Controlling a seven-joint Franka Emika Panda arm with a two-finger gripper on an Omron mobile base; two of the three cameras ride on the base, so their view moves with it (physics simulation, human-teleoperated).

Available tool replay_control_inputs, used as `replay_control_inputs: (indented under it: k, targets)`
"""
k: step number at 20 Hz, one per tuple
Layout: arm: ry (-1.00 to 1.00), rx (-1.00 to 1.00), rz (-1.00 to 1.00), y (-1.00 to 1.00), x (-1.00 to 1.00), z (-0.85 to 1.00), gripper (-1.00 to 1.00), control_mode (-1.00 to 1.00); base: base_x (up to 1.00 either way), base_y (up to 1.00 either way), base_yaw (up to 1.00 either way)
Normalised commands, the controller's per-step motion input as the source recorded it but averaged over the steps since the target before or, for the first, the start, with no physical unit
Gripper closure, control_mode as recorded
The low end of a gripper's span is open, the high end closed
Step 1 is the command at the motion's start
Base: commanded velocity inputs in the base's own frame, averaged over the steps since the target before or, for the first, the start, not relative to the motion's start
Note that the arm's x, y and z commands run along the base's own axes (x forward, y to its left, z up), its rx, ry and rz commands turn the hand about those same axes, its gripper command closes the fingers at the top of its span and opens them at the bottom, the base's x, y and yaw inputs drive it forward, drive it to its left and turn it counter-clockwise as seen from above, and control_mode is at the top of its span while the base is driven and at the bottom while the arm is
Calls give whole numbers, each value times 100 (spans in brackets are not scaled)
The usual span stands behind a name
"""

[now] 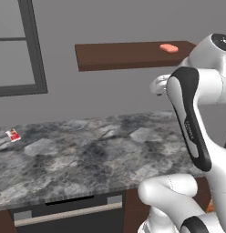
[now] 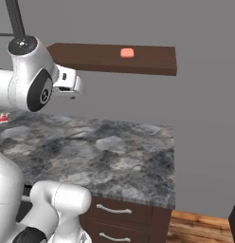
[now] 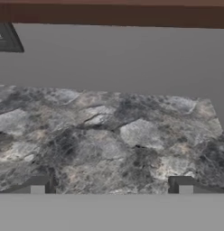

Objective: Open the cabinet. Pick the bar soap and place it next to the sink. Then close the cabinet.

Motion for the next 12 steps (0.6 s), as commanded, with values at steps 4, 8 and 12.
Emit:
replay_control_inputs:
  k: [4, 8, 12]
  targets:
    - [0, 11, 0, -32, 35, 18, -100, -100, 0, 0, 0]
    - [0, 8, 0, -27, 43, 15, -100, -100, 0, 0, 0]
    - [0, 6, 0, -14, 33, 15, -100, -100, 0, 0, 0]
